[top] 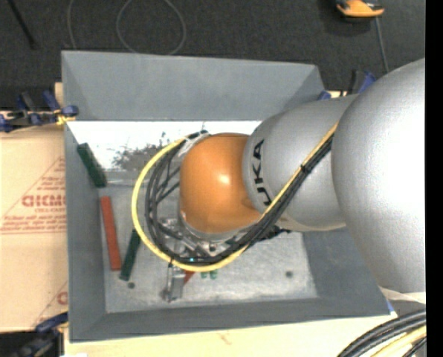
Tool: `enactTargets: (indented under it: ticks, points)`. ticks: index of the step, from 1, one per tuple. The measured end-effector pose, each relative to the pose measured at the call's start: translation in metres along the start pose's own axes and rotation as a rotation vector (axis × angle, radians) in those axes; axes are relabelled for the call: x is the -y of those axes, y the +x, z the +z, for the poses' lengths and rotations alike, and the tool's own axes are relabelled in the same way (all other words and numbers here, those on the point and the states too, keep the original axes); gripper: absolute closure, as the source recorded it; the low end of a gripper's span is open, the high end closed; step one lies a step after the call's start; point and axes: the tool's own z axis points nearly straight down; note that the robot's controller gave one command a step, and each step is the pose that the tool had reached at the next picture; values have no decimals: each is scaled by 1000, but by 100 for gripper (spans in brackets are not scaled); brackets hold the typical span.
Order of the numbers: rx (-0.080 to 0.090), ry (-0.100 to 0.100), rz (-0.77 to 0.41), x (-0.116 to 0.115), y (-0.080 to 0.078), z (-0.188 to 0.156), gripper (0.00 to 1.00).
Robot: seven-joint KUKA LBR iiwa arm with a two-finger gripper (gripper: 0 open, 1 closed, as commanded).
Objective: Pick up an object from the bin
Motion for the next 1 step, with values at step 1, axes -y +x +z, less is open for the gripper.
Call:
enactTargets:
  ticks: [1]
  points:
    - [2, 5, -49, 91, -2, 63, 0]
